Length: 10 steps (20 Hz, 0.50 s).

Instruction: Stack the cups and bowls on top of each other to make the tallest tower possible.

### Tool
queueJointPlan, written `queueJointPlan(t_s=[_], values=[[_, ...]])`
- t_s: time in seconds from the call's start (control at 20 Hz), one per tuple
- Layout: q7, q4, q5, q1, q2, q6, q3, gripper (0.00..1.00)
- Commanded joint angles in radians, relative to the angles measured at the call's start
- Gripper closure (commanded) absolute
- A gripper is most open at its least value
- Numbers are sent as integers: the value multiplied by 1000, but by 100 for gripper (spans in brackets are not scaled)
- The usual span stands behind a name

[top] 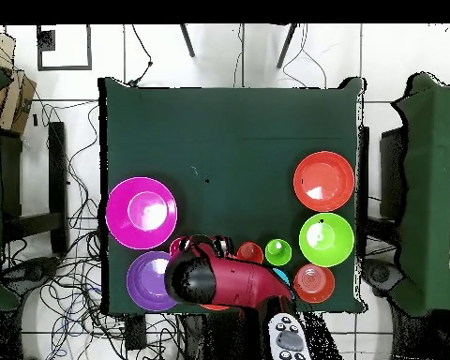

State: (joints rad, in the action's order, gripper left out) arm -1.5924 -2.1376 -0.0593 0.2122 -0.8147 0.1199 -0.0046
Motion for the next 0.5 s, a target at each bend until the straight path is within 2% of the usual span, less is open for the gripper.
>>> queueJointPlan(t_s=[0.05, 0.5], values=[[-140, -1, -15, -16, 32, 9, 73, 0], [-137, -3, -20, -9, 33, 2, 77, 0]])
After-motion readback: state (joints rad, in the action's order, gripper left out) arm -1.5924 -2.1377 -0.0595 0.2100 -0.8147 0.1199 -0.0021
